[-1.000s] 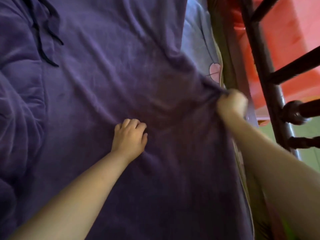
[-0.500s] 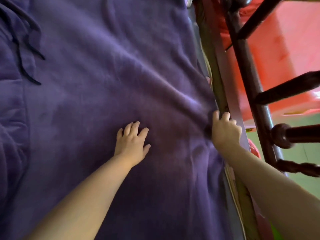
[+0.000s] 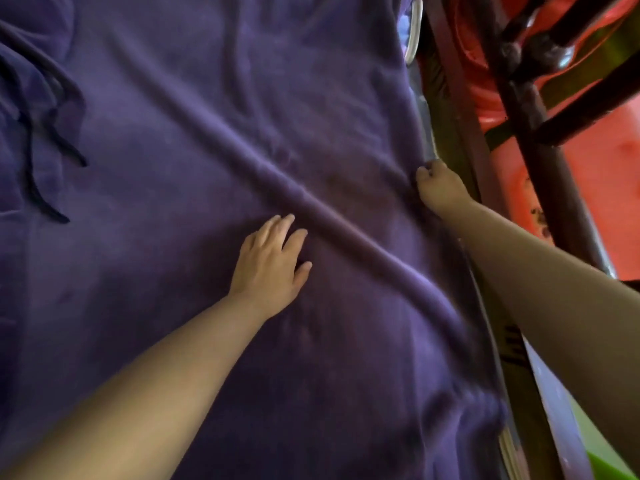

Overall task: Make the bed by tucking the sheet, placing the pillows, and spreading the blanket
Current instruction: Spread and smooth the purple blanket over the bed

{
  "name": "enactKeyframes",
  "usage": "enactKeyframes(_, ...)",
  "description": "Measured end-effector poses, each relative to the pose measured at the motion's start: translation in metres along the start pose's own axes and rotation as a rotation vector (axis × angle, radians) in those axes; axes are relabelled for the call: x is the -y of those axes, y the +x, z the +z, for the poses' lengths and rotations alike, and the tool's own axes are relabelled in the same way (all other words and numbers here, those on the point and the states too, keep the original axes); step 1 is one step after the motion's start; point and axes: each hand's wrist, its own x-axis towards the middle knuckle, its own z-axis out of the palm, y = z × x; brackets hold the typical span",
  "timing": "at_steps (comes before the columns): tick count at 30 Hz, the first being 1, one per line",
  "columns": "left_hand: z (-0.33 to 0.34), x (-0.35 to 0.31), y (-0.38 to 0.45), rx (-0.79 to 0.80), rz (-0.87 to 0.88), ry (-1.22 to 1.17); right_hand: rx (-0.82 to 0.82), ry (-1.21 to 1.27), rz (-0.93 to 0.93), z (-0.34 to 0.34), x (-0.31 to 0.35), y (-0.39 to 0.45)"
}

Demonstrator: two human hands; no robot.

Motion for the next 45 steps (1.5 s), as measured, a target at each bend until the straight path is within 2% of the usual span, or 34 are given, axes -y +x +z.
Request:
enactKeyframes(7,-0.003,0.013,0.046,-0.058,-0.021,0.029,0.13,0.422,0.174,0.005,0.031,0.051)
enactKeyframes(10,-0.001,0.015,0.057,-0.08,-0.005,0.049,0.211,0.696,0.234,0.001,0.043,0.054)
enactKeyframes(13,-0.002,0.015,0.065,-0.082,-0.016,0.063,0.298,0.769,0.113,-0.014,0.052,0.061)
enactKeyframes(15,-0.004,0.014,0.071,-0.104,-0.02,0.046,0.163,0.79,0.021,-0.03,0.06,0.067)
enactKeyframes(16,-0.005,0.013,0.073,-0.115,-0.019,0.039,0.016,0.744,-0.051,-0.04,0.063,0.071)
enactKeyframes(19,-0.011,0.012,0.085,-0.172,0.004,0.037,-0.44,0.341,-0.262,-0.076,0.072,0.074)
enactKeyframes(21,-0.017,0.013,0.093,-0.155,-0.012,0.038,-0.566,0.066,-0.35,-0.087,0.072,0.069)
enactKeyframes(22,-0.021,0.014,0.096,-0.156,-0.027,0.041,-0.569,-0.082,-0.395,-0.085,0.071,0.067)
enactKeyframes(24,-0.025,0.012,0.102,-0.13,-0.065,0.023,-0.453,-0.357,-0.42,-0.071,0.062,0.067)
enactKeyframes(27,-0.02,0.014,0.11,0.07,-0.148,-0.002,-0.325,-0.6,-0.273,-0.039,0.033,0.078)
enactKeyframes(29,-0.02,0.012,0.116,0.123,-0.174,0.012,-0.299,-0.775,-0.307,-0.022,0.017,0.083)
enactKeyframes(31,-0.021,0.016,0.122,0.003,-0.162,-0.024,-0.204,-0.968,-0.259,-0.014,0.015,0.087)
enactKeyframes(34,-0.025,0.023,0.137,-0.233,-0.119,-0.048,-0.099,-1.063,-0.167,-0.016,0.024,0.097)
enactKeyframes(35,-0.027,0.026,0.143,-0.248,-0.129,-0.062,-0.076,-1.085,-0.176,-0.017,0.028,0.1)
enactKeyframes(37,-0.024,0.028,0.15,-0.135,-0.185,-0.07,-0.128,-1.033,-0.253,-0.02,0.034,0.106)
enactKeyframes(39,-0.01,0.031,0.152,-0.066,-0.207,-0.032,-0.215,-0.8,-0.327,-0.021,0.044,0.113)
enactKeyframes(40,-0.006,0.032,0.15,-0.086,-0.203,-0.03,-0.218,-0.632,-0.32,-0.02,0.051,0.117)
enactKeyframes(42,-0.003,0.033,0.148,-0.154,-0.206,-0.045,-0.195,-0.336,-0.208,-0.019,0.061,0.127)
enactKeyframes(45,-0.004,0.032,0.148,-0.198,-0.205,-0.051,-0.142,-0.218,-0.049,-0.018,0.063,0.143)
